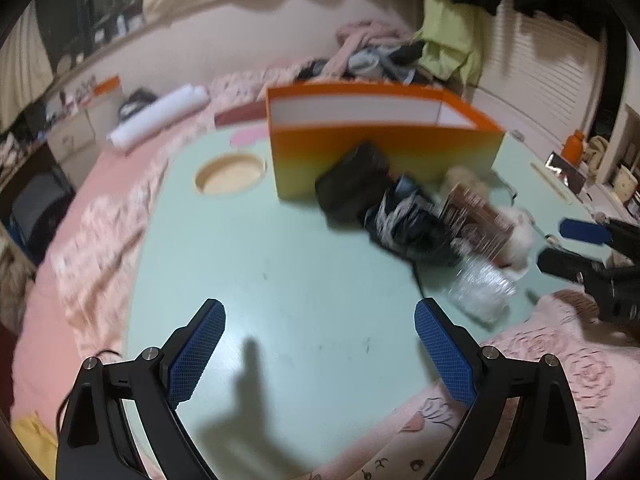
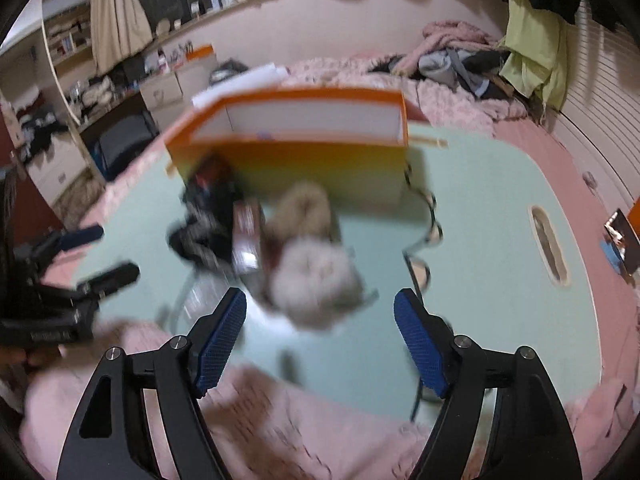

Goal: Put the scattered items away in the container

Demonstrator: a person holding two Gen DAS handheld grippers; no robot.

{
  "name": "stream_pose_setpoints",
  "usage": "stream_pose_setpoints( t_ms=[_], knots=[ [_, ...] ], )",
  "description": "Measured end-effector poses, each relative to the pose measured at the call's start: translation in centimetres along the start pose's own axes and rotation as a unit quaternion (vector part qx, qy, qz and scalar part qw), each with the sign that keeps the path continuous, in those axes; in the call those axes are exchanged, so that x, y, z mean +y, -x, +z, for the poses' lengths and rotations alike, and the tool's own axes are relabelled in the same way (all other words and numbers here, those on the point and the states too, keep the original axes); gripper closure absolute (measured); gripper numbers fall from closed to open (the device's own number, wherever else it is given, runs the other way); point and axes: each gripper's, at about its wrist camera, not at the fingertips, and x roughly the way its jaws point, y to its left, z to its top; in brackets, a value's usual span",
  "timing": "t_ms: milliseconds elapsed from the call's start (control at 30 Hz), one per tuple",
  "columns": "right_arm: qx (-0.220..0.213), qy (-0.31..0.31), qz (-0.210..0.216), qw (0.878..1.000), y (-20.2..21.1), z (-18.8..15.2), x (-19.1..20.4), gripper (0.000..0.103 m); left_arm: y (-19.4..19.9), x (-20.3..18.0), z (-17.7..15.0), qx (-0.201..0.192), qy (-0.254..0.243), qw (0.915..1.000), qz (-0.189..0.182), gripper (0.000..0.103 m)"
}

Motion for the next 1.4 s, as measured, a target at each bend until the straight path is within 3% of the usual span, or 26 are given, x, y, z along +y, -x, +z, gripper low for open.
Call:
stream_pose_setpoints(
  t_ms=[167, 333, 500, 1400],
  knots=[
    [0.030, 0.004, -0.022, 0.999, -2.0, -1.6, 0.0, 0.026, -1.5, -0.9, -0.7, 0.012, -0.013, 0.9997, 0.016, 0.001],
    [0.031, 0.008, -0.040, 0.999, -2.5, -1.6, -0.3, 0.010, -1.6, -0.8, -0.6, 0.010, -0.013, 0.9998, 0.013, 0.000],
    [0.037, -0.001, -0.044, 0.998, -2.7, -1.7, -0.9, 0.001, -1.6, -0.8, -0.6, 0.008, -0.013, 0.9998, 0.013, 0.000],
    [0.035, 0.000, -0.043, 0.998, -2.6, -1.8, -1.0, 0.000, -1.5, -0.8, -0.7, 0.008, -0.012, 0.9998, 0.013, 0.000]
  ],
)
